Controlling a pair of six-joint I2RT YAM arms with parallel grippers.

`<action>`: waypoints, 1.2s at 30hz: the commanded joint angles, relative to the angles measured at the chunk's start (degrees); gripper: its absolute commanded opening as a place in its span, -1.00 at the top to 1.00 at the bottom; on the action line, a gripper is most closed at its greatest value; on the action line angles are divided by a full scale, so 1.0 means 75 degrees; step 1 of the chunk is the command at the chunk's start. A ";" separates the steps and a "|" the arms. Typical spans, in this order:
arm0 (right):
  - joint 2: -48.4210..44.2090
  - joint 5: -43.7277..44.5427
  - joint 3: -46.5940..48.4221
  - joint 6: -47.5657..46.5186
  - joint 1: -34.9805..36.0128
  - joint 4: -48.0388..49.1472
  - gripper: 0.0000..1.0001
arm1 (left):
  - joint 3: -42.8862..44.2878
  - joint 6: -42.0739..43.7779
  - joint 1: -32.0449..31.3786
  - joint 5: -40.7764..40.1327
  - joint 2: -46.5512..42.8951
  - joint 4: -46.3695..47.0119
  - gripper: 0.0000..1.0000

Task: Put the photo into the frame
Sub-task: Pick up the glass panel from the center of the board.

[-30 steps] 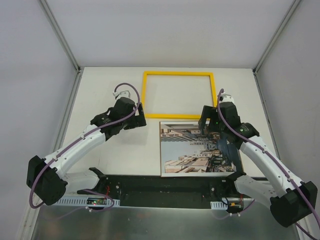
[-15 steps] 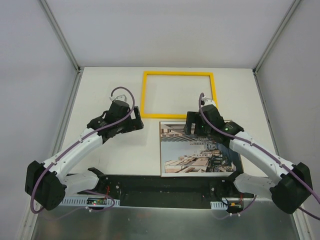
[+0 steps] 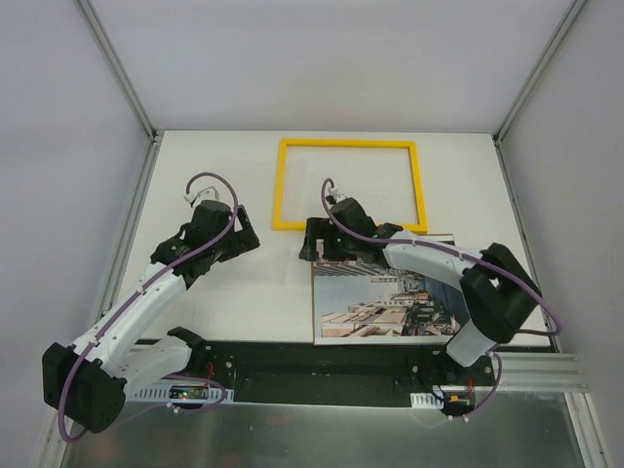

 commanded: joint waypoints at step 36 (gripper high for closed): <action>0.4058 -0.0447 0.0803 0.2621 0.0579 0.6298 -0.56 | 0.0575 0.0522 0.1263 0.0978 -0.0135 -0.0717 -0.98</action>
